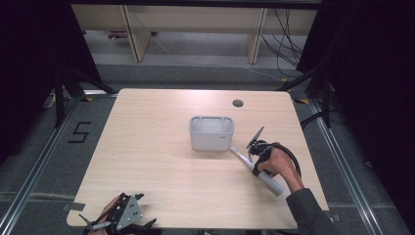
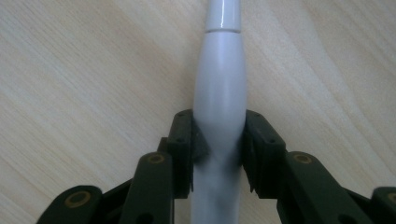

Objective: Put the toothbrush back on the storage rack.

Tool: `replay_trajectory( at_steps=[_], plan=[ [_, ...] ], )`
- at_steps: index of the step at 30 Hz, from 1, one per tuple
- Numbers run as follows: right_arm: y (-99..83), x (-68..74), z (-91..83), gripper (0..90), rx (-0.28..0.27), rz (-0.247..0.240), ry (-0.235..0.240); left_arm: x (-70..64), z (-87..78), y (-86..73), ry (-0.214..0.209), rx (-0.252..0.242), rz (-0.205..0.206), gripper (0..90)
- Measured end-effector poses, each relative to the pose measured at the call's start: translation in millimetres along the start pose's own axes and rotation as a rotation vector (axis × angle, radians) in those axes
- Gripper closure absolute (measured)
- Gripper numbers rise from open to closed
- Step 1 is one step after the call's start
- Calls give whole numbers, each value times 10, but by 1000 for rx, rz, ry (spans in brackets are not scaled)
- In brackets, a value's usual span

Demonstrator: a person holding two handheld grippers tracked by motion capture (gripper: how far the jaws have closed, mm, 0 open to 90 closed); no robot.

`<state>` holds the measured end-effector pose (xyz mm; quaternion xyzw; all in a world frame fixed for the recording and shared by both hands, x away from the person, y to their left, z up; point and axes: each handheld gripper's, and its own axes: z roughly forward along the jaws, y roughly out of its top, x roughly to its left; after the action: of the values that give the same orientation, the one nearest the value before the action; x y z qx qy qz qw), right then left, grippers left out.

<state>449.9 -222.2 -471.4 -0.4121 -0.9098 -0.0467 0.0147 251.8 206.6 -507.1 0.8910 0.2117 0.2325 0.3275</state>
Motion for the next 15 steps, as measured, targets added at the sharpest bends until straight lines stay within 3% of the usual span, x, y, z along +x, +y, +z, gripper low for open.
replay_trajectory(
  at_steps=[2, 5, 7, 9, 11, 12, 15],
  plan=[
    [-10, -7, -4, 669, 3, 3, 0, -1, 1, 0, -1, 1, 0, 150],
    [-92, -67, -45, 670, -38, -16, -3, -1, 5, 0, -1, 7, 4, 150],
    [-102, -55, -80, 670, -36, 7, 1, -1, 4, 0, -1, 7, 4, 150],
    [-132, -69, -123, 671, -59, 9, -2, 1, 12, -3, 7, 4, 1, 150],
    [-152, -106, -171, 671, -96, -29, -18, -1, 4, -1, 2, 5, 2, 150],
    [-171, -90, -215, 671, -105, 7, -9, -1, 3, -1, 3, 4, 2, 150],
    [-207, -119, -297, 671, -149, -5, -22, -1, 4, -2, 3, 4, 1, 150]
  ],
)
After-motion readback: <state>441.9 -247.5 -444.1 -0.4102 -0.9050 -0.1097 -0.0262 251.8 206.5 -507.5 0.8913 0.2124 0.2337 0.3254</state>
